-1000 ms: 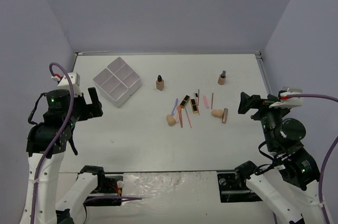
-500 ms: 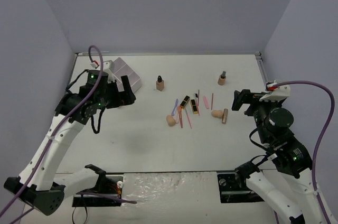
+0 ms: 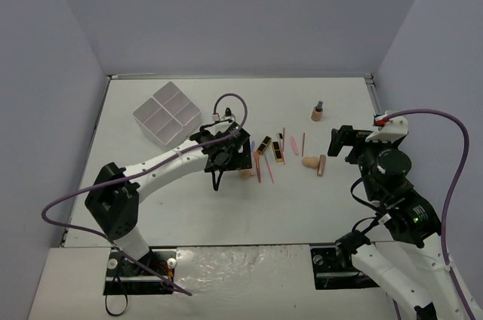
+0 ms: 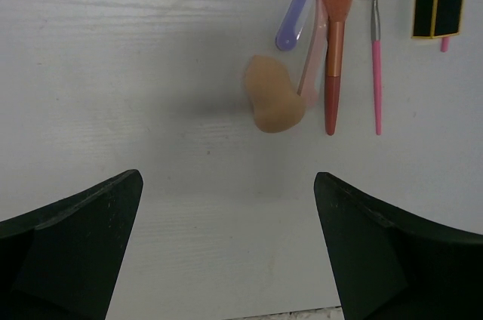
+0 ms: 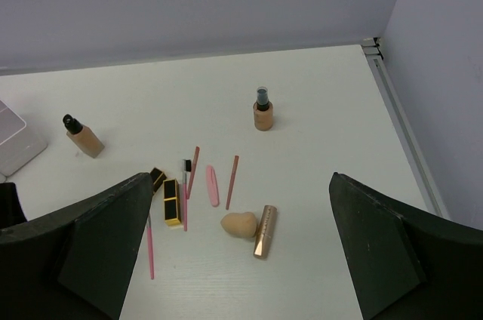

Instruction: Organize the makeup

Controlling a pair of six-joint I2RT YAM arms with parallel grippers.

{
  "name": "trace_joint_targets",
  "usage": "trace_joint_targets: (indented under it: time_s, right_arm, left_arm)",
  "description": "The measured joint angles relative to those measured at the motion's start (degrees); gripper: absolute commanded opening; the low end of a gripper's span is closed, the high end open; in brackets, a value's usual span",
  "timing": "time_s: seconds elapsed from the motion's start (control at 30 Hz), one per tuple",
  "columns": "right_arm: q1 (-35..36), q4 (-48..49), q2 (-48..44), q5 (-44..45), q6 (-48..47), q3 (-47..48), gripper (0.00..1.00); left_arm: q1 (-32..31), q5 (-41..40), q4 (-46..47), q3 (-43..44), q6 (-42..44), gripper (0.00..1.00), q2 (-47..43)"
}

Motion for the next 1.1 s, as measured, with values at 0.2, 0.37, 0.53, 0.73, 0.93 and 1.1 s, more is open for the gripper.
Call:
trace_joint_targets:
  time_s: [0.2, 0.37, 0.53, 0.73, 0.93, 1.1]
  right_arm:
    - [0.5, 0.02, -1.31, 0.59, -0.16, -1.8, 1.0]
    - [1.15, 0.08, -2.14, 0.96, -0.98, -2.57, 1.0]
    - [1.66, 0.1, -2.87, 1.21, -1.53, -3.1, 1.0]
    - [2.04, 0.16, -4.47, 1.71, -2.51, -4.23, 1.0]
    - [2.57, 0.16, -5.43, 1.95, -3.31, -4.97, 1.0]
    - [2.63, 0.16, -5.49, 2.02, -3.76, -4.99, 1.0]
  left_arm:
    - [-0.48, -0.39, 3.23, 0.04, -4.06, 0.78, 5.37]
    - [-0.56, -0.36, 5.07, 0.87, -5.98, 0.68, 8.66]
    - [-0.78, -0.28, 6.1, 1.82, -7.48, 0.58, 11.99]
    - [-0.8, -0.09, 7.77, 1.95, -9.44, 0.38, 13.77]
    - [-0.97, -0.02, 8.92, 1.95, -10.7, 0.01, 13.77]
    - [-1.0, -0.36, 8.63, 1.95, -10.25, 0.0, 13.77]
